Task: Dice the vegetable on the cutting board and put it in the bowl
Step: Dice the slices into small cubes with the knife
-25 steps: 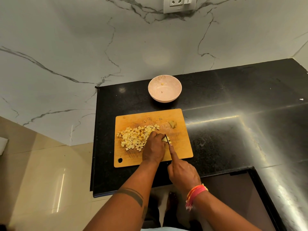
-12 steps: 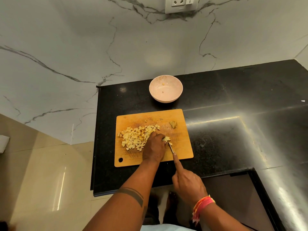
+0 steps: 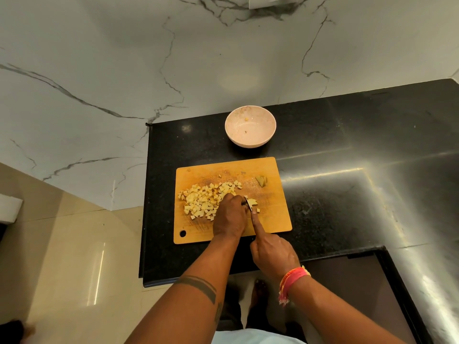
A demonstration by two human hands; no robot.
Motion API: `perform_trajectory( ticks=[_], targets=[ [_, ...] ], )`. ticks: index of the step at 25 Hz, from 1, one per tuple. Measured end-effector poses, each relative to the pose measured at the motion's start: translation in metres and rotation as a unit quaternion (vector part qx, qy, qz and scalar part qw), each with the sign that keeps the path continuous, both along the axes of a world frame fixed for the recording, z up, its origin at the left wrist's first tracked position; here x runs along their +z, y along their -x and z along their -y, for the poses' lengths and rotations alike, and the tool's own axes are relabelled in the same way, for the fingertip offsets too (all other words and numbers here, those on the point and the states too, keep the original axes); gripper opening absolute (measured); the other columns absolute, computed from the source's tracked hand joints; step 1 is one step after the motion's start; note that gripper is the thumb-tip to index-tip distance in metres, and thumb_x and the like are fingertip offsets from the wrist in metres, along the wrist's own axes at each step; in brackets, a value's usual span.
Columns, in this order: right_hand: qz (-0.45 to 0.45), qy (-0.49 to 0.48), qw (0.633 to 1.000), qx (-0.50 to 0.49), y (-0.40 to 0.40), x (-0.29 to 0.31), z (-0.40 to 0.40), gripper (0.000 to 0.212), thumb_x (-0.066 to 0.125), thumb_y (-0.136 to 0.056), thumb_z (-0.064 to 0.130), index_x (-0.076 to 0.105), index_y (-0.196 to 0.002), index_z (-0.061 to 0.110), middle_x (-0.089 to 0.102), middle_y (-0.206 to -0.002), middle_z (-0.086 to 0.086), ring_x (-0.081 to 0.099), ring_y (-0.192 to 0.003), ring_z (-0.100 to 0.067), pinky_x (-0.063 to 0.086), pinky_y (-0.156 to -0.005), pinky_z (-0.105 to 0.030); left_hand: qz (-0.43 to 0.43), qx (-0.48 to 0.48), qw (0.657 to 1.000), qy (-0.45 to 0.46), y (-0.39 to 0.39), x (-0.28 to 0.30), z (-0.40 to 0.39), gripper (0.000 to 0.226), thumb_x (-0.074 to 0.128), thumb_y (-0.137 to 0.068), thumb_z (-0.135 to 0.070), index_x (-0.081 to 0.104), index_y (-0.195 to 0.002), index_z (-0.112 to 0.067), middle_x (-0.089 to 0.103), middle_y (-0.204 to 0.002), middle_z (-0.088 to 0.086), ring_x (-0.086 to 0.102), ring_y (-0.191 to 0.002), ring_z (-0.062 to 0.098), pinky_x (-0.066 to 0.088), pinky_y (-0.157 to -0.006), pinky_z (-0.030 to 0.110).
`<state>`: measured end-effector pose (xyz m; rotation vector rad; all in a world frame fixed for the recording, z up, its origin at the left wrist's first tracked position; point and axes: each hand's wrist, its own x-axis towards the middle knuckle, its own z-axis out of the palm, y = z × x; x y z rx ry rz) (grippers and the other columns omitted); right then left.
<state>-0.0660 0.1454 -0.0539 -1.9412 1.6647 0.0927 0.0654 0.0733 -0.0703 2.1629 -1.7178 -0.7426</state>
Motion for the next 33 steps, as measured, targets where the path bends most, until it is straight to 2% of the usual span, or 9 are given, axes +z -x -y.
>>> perform_trajectory(
  ticks=[5,9,12,18,21,23,24,28,33],
  targets=[
    [0.026,0.001,1.000,-0.008,0.014,0.005,-0.021,0.077,0.036,-0.100,0.031,-0.012,-0.160,0.035,0.059,-0.074,0.002,0.056,-0.061,-0.020,0.045,-0.058,-0.039,-0.005,0.031,0.999,0.013,0.003,0.002,0.002,0.020,0.057,-0.101,-0.026,0.068,-0.114,-0.016,0.059,-0.112,0.004,0.060,-0.099,0.023,0.049,-0.076,0.031],
    [0.055,0.022,0.997,-0.058,0.026,0.001,-0.019,0.075,0.036,-0.102,0.032,-0.010,-0.160,0.038,0.057,-0.070,0.007,0.056,-0.058,-0.014,0.048,-0.058,-0.037,-0.004,0.036,0.999,0.028,0.001,0.004,-0.004,0.020,0.055,-0.102,-0.030,0.064,-0.115,-0.018,0.059,-0.112,0.002,0.058,-0.096,0.020,0.051,-0.076,0.033],
    [0.054,-0.004,0.995,-0.090,0.027,-0.003,-0.017,0.077,0.036,-0.102,0.031,-0.015,-0.159,0.036,0.057,-0.070,0.007,0.055,-0.057,-0.013,0.048,-0.056,-0.037,-0.009,0.017,0.999,0.050,0.001,0.000,-0.019,0.022,0.054,-0.103,-0.031,0.062,-0.119,-0.019,0.058,-0.115,0.001,0.059,-0.096,0.020,0.052,-0.075,0.034],
    [0.049,0.006,0.998,-0.038,-0.027,-0.010,-0.005,0.083,0.036,-0.100,0.026,-0.027,-0.153,0.017,0.061,-0.080,-0.001,0.051,-0.058,-0.020,0.041,-0.055,-0.036,-0.022,0.030,0.996,0.079,-0.019,-0.005,-0.027,0.017,0.053,-0.103,-0.027,0.063,-0.114,-0.018,0.058,-0.112,0.000,0.058,-0.092,0.017,0.048,-0.070,0.029],
    [0.060,0.031,0.998,-0.008,-0.045,-0.011,0.009,0.077,0.034,-0.101,0.024,-0.019,-0.156,0.013,0.066,-0.086,-0.007,0.055,-0.063,-0.023,0.044,-0.058,-0.037,-0.014,0.042,0.995,0.088,-0.028,-0.002,-0.020,0.017,0.054,-0.103,-0.027,0.065,-0.112,-0.019,0.059,-0.111,0.000,0.058,-0.091,0.016,0.049,-0.070,0.030],
    [0.067,0.046,0.997,-0.010,-0.039,-0.005,0.016,0.069,0.035,-0.103,0.024,-0.001,-0.161,0.011,0.069,-0.091,-0.010,0.061,-0.071,-0.026,0.049,-0.064,-0.039,-0.012,0.042,0.995,0.093,-0.028,-0.001,-0.012,0.015,0.054,-0.102,-0.027,0.065,-0.111,-0.019,0.060,-0.110,-0.001,0.058,-0.092,0.017,0.050,-0.071,0.031],
    [0.075,0.050,0.996,-0.021,-0.032,-0.002,0.017,0.067,0.036,-0.104,0.026,0.004,-0.162,0.014,0.068,-0.089,-0.009,0.062,-0.071,-0.025,0.049,-0.065,-0.038,-0.015,0.038,0.994,0.097,-0.024,0.000,-0.007,0.015,0.055,-0.102,-0.027,0.065,-0.110,-0.020,0.060,-0.110,-0.001,0.058,-0.092,0.017,0.049,-0.071,0.031],
    [0.095,0.070,0.987,-0.110,0.000,0.008,0.022,0.077,0.039,-0.101,0.030,-0.013,-0.158,0.035,0.053,-0.064,0.005,0.046,-0.049,-0.015,0.036,-0.050,-0.033,-0.058,-0.014,0.991,0.119,0.003,0.008,0.027,0.016,0.057,-0.101,-0.023,0.066,-0.113,-0.018,0.061,-0.113,0.001,0.060,-0.098,0.019,0.051,-0.079,0.031],
    [0.096,0.092,0.980,-0.146,0.020,0.005,0.035,0.075,0.043,-0.099,0.026,0.002,-0.162,0.030,0.049,-0.057,0.007,0.047,-0.047,-0.014,0.031,-0.048,-0.032,-0.105,-0.034,0.991,0.076,0.029,0.009,0.068,0.029,0.068,-0.095,-0.027,0.066,-0.123,-0.020,0.059,-0.128,-0.002,0.060,-0.109,0.019,0.052,-0.094,0.035]
  ],
)
